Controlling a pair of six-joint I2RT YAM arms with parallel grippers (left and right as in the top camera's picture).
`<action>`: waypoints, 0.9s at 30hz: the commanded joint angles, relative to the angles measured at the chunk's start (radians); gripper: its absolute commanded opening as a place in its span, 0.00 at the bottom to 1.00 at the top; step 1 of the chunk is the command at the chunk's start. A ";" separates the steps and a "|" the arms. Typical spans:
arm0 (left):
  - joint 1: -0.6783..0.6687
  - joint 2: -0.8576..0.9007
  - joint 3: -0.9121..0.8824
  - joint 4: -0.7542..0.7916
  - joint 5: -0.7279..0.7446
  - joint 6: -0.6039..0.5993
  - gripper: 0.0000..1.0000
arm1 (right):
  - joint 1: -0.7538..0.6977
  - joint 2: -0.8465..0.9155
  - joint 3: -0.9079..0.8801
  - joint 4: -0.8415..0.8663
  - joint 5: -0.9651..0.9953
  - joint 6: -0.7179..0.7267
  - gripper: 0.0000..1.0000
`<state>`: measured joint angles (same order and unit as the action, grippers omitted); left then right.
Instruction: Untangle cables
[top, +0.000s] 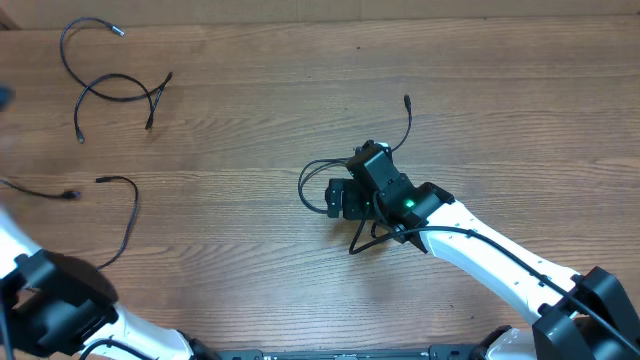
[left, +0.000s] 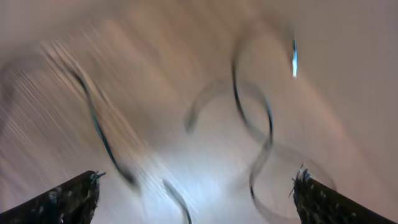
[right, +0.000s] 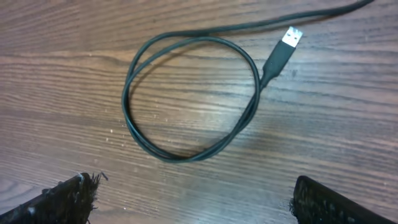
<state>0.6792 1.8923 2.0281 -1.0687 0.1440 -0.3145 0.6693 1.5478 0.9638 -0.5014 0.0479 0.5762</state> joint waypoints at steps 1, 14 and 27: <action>-0.113 -0.013 0.008 -0.107 -0.068 -0.049 1.00 | 0.004 0.003 0.018 0.011 -0.005 0.003 1.00; -0.328 -0.011 -0.400 -0.105 -0.364 -0.328 0.99 | 0.004 0.003 0.014 -0.031 -0.005 0.002 1.00; -0.305 -0.011 -0.810 0.237 -0.365 0.096 0.85 | 0.003 0.020 0.004 -0.023 0.004 -0.001 1.00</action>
<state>0.3737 1.8912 1.2762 -0.8837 -0.1997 -0.4000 0.6693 1.5539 0.9638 -0.5320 0.0486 0.5755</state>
